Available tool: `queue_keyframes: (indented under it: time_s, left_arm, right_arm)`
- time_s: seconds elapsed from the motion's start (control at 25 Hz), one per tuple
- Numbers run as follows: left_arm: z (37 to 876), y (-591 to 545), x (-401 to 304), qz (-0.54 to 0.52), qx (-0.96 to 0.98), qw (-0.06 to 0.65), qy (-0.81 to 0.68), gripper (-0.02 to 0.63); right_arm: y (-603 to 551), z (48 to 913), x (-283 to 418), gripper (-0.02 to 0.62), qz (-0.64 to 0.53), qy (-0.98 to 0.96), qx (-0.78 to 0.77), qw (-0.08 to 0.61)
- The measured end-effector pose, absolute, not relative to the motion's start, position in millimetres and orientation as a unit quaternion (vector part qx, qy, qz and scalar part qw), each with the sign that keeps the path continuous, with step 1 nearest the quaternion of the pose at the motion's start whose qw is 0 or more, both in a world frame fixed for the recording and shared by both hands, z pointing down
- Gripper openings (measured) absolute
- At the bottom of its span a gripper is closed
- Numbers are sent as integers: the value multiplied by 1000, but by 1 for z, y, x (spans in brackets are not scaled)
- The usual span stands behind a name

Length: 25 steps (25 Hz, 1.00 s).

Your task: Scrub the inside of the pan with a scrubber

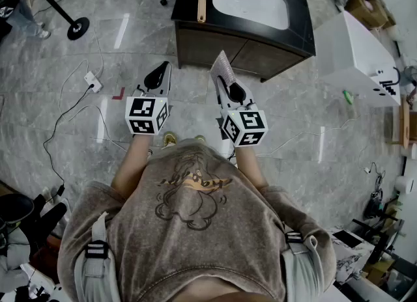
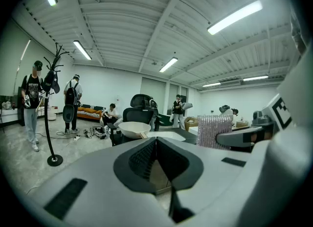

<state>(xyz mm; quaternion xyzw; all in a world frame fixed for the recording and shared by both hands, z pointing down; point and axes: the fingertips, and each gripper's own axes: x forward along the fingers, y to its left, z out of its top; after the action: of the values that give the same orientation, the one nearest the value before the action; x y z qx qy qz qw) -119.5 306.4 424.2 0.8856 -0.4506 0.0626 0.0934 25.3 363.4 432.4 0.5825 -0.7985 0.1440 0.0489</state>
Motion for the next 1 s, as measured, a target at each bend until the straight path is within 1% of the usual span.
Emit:
queue_keyframes:
  time_s: [0.36, 0.56, 0.84, 1.0]
  left_arm:
    - [424, 303, -116, 73, 891, 85, -441, 18]
    - [425, 304, -115, 79, 887, 79, -447, 18]
    - [429, 308, -108, 73, 880, 78, -463, 18]
    - [430, 312, -107, 70, 875, 81, -473, 18]
  right_arm:
    - [363, 434, 21, 84, 138, -802, 578, 55]
    - [366, 433, 25, 84, 147, -802, 579, 22]
    - [375, 439, 38, 84, 152, -813, 562, 0]
    - [382, 449, 39, 84, 159, -819, 552, 2]
